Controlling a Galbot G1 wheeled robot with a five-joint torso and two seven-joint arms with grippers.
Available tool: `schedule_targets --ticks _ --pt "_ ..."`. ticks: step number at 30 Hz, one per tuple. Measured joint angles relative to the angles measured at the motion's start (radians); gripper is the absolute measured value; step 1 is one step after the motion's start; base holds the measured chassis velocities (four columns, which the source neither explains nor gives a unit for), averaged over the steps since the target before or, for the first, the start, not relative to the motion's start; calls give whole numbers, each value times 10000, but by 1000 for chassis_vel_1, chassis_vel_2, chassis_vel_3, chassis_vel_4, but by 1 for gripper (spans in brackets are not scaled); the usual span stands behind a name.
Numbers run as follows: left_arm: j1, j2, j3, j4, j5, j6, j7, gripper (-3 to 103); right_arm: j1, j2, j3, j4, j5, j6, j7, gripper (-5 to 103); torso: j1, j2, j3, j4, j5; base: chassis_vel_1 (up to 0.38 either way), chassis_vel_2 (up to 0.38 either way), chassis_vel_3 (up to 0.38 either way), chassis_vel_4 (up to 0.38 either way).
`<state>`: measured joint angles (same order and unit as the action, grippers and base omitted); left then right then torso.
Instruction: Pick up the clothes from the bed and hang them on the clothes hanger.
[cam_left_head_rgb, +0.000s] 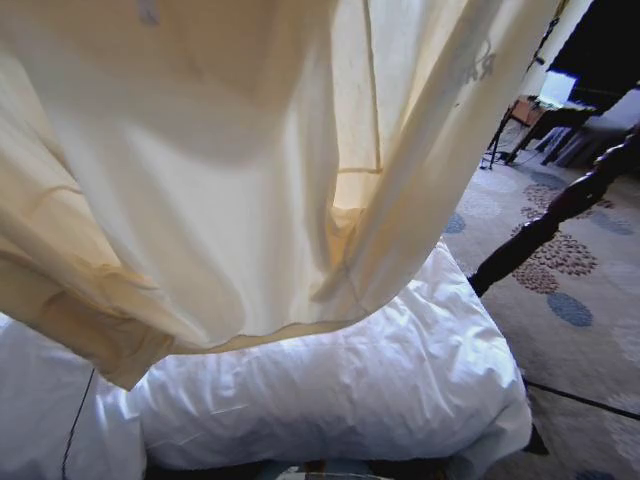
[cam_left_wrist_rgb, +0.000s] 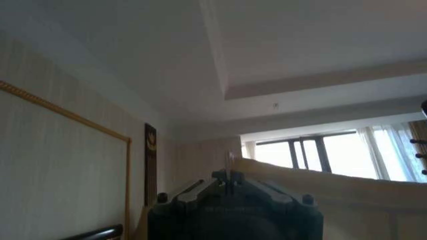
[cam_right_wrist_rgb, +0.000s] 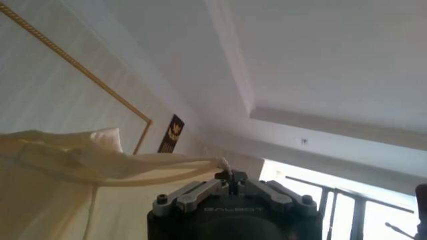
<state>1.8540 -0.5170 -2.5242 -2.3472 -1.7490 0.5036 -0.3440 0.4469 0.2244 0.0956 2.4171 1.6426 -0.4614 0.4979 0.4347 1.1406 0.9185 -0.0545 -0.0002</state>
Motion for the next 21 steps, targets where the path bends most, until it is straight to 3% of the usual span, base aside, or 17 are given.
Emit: schedule_targets --ticks 6,16,18,19,21 --pt "-144 -135 99 -58 109 -58 74 1 108 -277 83 68 248 53 -17 0 1 -1 1 2 -3 0 0 0 0" --pt "165 -374 -964 -250 -508 6 113 1 951 -916 296 232 1609 58 -27 0 1 0 0 7 -3 0 0 0 0" --pt "-105 -315 -580 -361 -580 71 120 1 474 -1567 962 361 2102 56 -36 0 -1 0 -1 8 2 0 0 0 0" --pt "-105 -315 -580 -361 -580 71 120 1 474 -1567 962 361 2102 56 -36 0 -1 0 -1 8 2 0 0 0 0" --pt "-676 -63 345 -478 -488 147 100 1 296 -2217 1206 497 2357 55 -29 0 -3 1 -2 -6 -1 0 0 0 0"
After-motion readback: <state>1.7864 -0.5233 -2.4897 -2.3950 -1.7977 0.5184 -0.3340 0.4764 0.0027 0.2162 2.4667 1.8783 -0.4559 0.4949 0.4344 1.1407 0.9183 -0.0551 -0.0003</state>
